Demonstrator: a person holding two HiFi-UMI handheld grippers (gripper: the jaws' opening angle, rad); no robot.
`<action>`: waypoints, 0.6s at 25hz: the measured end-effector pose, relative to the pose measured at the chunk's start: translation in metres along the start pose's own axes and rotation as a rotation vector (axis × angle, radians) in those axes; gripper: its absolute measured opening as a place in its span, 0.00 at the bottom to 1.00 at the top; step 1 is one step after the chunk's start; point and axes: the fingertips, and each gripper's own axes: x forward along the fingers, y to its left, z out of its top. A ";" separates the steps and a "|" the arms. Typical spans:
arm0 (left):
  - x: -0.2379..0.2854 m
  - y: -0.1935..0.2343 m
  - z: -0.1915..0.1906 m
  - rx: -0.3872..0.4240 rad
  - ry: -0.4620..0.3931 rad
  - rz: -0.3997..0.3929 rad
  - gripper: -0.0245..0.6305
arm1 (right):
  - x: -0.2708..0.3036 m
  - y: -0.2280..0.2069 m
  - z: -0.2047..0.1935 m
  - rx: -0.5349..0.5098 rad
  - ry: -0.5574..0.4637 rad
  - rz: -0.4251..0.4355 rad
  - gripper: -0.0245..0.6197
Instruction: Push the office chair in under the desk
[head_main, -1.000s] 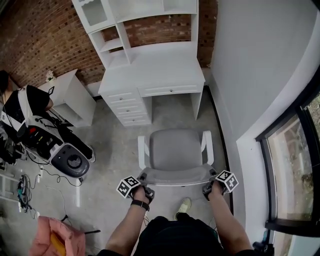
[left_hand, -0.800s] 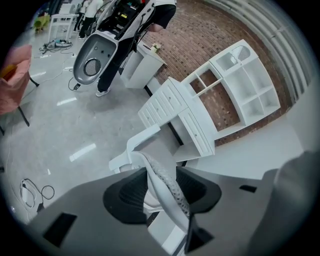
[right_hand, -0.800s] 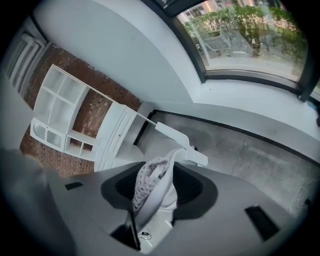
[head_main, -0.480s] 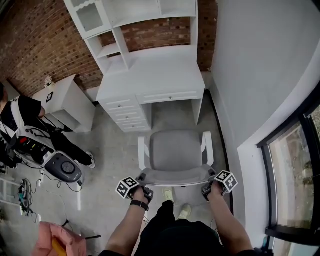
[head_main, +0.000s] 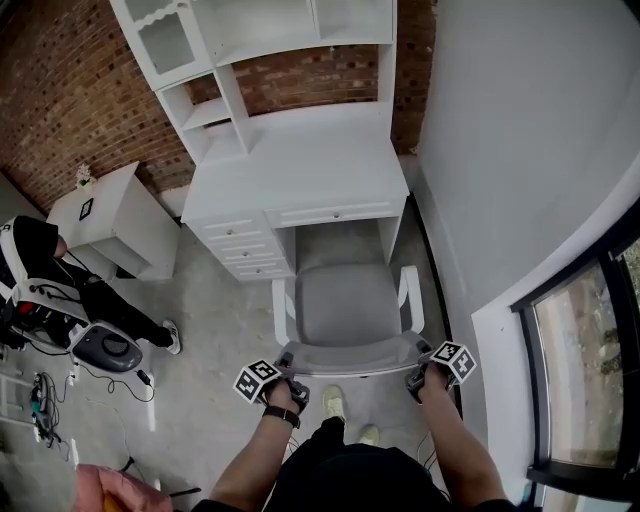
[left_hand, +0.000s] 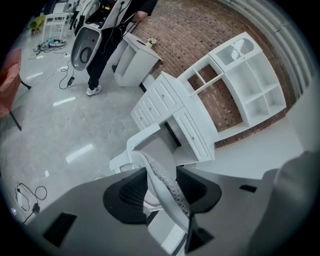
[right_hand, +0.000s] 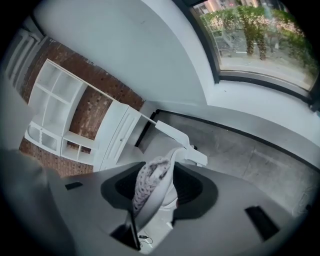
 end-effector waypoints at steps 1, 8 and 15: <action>0.005 -0.004 0.003 0.000 -0.001 0.000 0.30 | 0.005 0.004 0.004 -0.001 0.001 0.001 0.29; 0.036 -0.032 0.025 -0.006 0.015 -0.008 0.30 | 0.036 0.032 0.031 -0.007 0.012 0.008 0.29; 0.063 -0.056 0.051 0.017 0.039 -0.015 0.32 | 0.063 0.059 0.049 0.000 0.002 0.011 0.30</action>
